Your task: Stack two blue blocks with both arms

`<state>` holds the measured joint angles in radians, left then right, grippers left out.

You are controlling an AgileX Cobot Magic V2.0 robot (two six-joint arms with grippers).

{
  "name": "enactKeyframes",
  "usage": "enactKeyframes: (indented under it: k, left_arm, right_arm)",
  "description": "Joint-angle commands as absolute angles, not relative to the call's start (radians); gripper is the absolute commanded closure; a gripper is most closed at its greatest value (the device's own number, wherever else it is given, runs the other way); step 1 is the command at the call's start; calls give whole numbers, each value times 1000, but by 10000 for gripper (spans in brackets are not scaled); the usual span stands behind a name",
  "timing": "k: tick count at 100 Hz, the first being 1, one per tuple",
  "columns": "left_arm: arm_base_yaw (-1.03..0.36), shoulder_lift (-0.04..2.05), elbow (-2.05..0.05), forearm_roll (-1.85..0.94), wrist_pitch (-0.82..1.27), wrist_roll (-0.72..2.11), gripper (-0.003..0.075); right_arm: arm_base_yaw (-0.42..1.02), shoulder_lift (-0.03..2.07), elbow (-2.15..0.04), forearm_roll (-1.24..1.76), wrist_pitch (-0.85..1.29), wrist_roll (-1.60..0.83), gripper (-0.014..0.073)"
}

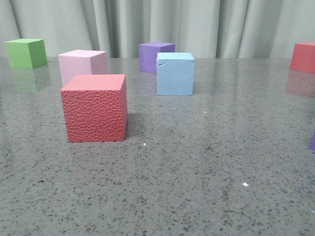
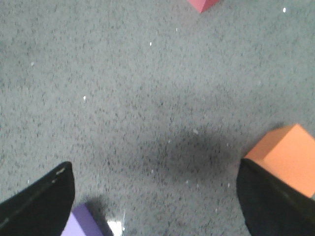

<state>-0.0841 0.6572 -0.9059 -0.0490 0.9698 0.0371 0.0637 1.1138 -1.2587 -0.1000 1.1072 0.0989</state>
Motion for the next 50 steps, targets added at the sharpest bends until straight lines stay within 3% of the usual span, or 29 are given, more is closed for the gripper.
enactKeyframes:
  k: [1,50]
  left_arm:
    - [-93,663,-940,-62,908,35,104]
    - [-93,663,-940,-62,908,35,104]
  right_arm:
    - [57,1028,-1212,-100,1034,85,-62]
    - [57,676,-949,-53,1042,86,-62]
